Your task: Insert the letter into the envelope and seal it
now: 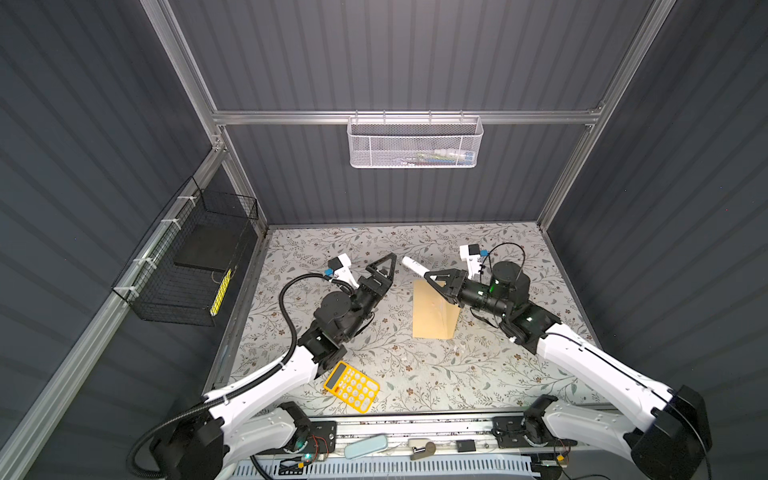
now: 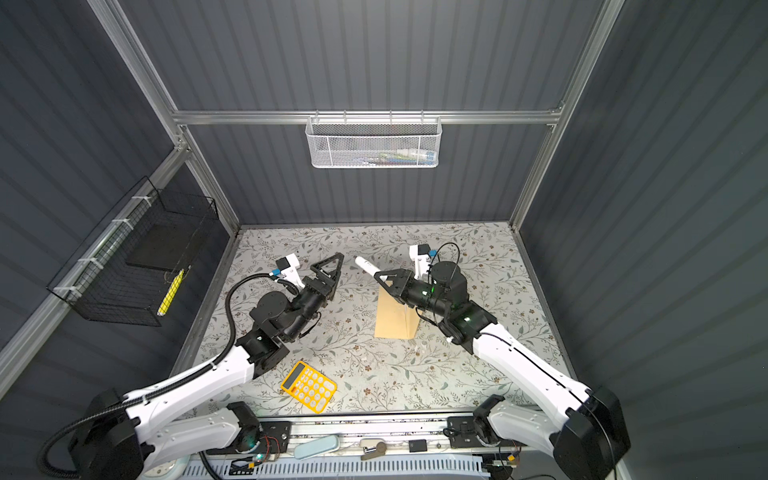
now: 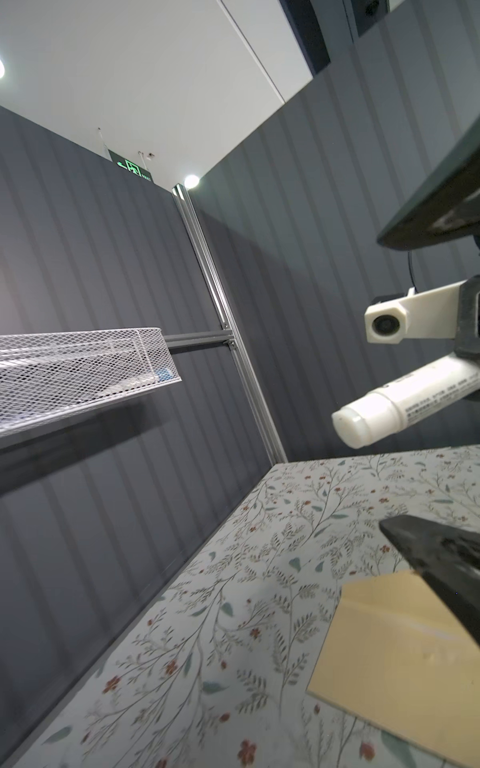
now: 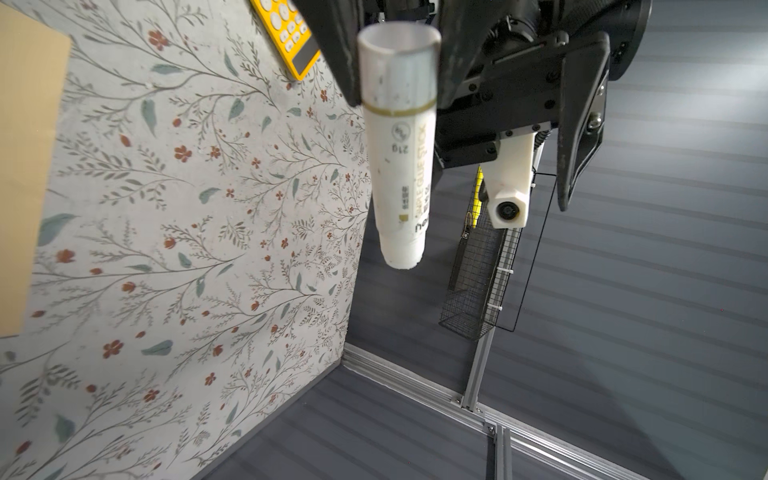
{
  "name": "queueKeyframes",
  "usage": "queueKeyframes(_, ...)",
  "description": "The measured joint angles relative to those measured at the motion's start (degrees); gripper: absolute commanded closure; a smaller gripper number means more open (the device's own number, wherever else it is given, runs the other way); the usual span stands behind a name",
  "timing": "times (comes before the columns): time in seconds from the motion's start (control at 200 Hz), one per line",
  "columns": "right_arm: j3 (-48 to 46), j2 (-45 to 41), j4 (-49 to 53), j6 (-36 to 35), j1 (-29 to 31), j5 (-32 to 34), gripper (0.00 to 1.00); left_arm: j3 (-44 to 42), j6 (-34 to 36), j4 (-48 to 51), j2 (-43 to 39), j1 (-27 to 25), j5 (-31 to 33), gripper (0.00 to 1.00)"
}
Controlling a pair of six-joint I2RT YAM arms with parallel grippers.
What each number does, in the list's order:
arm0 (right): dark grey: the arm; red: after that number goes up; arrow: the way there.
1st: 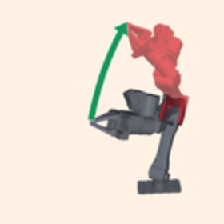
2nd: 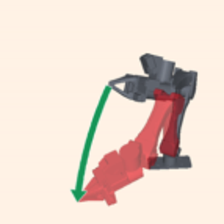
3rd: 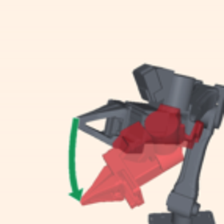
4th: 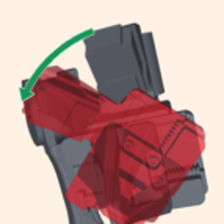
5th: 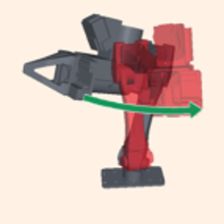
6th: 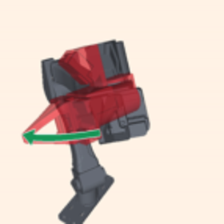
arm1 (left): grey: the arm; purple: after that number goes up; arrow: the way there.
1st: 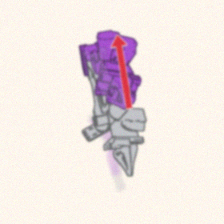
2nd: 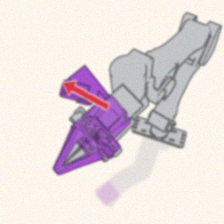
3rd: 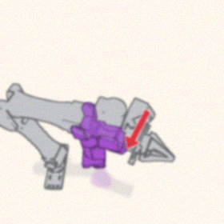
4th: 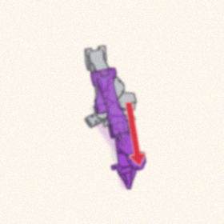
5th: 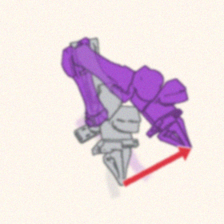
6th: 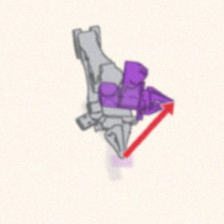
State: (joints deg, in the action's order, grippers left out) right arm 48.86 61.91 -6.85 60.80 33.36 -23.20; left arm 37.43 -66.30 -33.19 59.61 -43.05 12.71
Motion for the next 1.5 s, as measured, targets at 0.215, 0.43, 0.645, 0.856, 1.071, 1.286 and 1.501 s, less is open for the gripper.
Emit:
queueKeyframes(0.215, 5.57, -5.25, 14.43, -6.84, -1.88, -0.63, 0.89, 5.81, 21.38, 17.0, -5.05, 2.75, -2.47, 0.0)
queueKeyframes(0.43, 12.39, -5.55, 29.88, -14.19, -2.34, -2.01, 0.89, 18.62, 50.75, 28.79, -0.07, 2.75, -16.44, 0.02)
queueKeyframes(0.645, 14.97, -4.52, 41.62, -20.02, -2.36, -2.91, 0.88, 20.72, 77.46, 38.4, 4.24, 1.36, -31.74, 0.02)
queueKeyframes(0.856, 15.56, -3.34, 48.24, -23.1, -2.36, -3.5, 0.89, 26.08, 94.55, 47.69, 10.88, -1.29, -34.84, 0.03)
queueKeyframes(1.071, 15.56, -2.84, 49.99, -23.91, -2.36, -4.48, 0.89, 26.6, 101.81, 49.13, 14.08, -4.09, -34.75, 0.05)
queueKeyframes(1.286, 15.56, -2.27, 50.21, -23.98, -2.36, -5.42, 0.89, 27.28, 104.02, 49.07, 17.49, -6.12, -34.21, 0.13)
queueKeyframes(1.501, 15.56, -2.12, 50.21, -24.0, -2.25, -5.99, 0.89, 28.35, 104.91, 48.98, 19.3, -6.91, -33.92, 0.26)
